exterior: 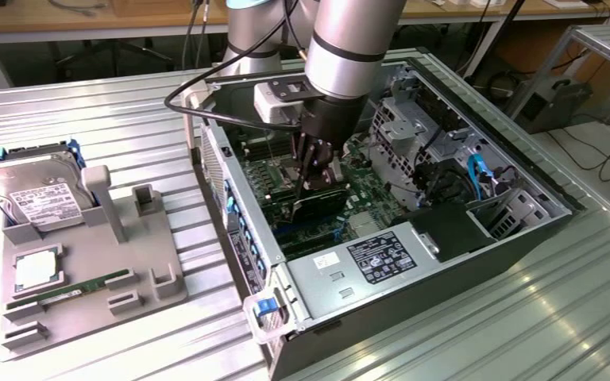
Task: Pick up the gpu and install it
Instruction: 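Press down on the gpu until it lock into place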
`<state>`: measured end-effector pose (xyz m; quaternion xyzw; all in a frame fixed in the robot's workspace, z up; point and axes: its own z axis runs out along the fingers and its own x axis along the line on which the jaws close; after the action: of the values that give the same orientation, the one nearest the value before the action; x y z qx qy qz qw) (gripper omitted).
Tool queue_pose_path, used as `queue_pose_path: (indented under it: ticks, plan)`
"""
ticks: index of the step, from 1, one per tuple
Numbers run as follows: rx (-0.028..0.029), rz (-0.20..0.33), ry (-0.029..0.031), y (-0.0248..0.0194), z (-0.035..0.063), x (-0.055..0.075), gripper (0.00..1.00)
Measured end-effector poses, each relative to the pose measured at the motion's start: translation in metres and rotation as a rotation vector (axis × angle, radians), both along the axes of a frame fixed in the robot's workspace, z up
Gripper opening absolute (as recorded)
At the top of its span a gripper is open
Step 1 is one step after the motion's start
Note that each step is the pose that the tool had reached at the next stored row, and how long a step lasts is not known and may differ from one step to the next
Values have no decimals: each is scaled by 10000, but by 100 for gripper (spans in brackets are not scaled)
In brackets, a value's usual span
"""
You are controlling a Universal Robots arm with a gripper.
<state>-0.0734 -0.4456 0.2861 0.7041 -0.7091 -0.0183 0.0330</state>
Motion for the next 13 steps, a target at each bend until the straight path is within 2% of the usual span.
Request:
queue_pose_path:
  ticks: [2,4,10,13]
  plan:
    - [0,-2,-12,0,0,-5,11]
    - [0,-1,-74,0,-20,-18,11]
    - [1,0,-93,0,-27,-20,11]
    - [0,-1,-158,0,-40,-23,11]
